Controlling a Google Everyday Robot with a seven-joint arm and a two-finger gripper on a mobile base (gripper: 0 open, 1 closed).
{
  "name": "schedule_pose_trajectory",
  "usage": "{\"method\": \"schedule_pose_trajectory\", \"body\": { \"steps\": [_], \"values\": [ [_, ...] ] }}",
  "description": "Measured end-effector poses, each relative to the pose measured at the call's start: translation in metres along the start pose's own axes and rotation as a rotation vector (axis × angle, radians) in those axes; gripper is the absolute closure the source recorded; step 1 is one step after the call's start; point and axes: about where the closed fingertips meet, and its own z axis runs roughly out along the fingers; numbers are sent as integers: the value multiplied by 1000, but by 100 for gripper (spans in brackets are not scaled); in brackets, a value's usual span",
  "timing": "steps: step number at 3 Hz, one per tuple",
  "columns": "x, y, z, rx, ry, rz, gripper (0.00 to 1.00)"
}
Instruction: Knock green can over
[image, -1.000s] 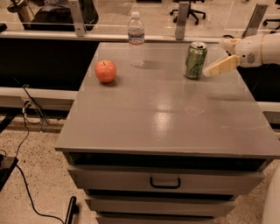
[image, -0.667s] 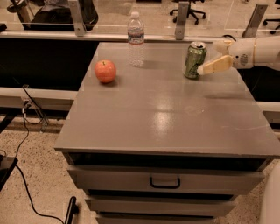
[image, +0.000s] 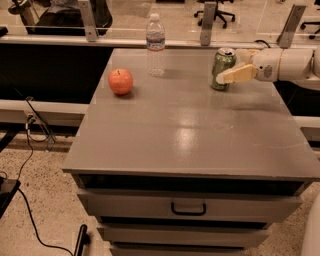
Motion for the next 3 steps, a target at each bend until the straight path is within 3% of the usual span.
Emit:
{"method": "schedule_pose_trajectory", "body": {
  "steps": [2, 3],
  "values": [
    [18, -3, 15, 35, -42, 25, 0],
    [23, -4, 16, 53, -78, 40, 16]
  ]
}}
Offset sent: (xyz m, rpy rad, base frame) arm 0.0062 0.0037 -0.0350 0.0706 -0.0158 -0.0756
